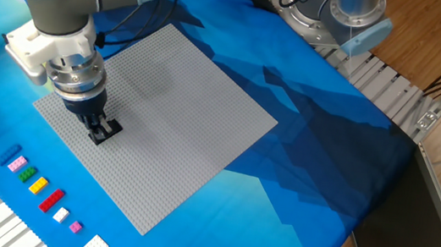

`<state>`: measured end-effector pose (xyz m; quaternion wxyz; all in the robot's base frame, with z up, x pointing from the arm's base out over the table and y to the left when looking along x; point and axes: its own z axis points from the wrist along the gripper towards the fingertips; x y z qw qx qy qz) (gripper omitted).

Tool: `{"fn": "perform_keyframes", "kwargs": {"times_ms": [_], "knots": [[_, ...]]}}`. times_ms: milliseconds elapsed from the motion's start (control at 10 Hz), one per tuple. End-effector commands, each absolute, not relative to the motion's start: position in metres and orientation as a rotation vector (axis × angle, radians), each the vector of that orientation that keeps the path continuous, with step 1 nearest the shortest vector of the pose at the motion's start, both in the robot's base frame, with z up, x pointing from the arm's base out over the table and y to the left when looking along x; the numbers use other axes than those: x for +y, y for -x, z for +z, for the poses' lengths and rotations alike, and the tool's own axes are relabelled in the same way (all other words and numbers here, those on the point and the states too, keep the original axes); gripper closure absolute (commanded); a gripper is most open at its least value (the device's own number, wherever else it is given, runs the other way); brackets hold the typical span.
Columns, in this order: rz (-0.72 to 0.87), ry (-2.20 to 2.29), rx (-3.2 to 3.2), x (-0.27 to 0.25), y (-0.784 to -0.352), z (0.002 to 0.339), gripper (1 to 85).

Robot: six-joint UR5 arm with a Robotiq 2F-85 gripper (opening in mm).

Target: Stack small Lego blocks one on top of the other

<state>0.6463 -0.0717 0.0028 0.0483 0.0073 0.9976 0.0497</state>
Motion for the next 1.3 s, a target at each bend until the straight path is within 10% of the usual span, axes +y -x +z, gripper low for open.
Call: {"fn": "perform_keyframes", "kwargs": {"times_ms": [0,1200], "knots": [[0.16,-0.022,3.071,-0.074,-0.638,0.008,84.7],[0.045,-0.011,3.14,-0.088,-0.619,0.011,84.7]]}}
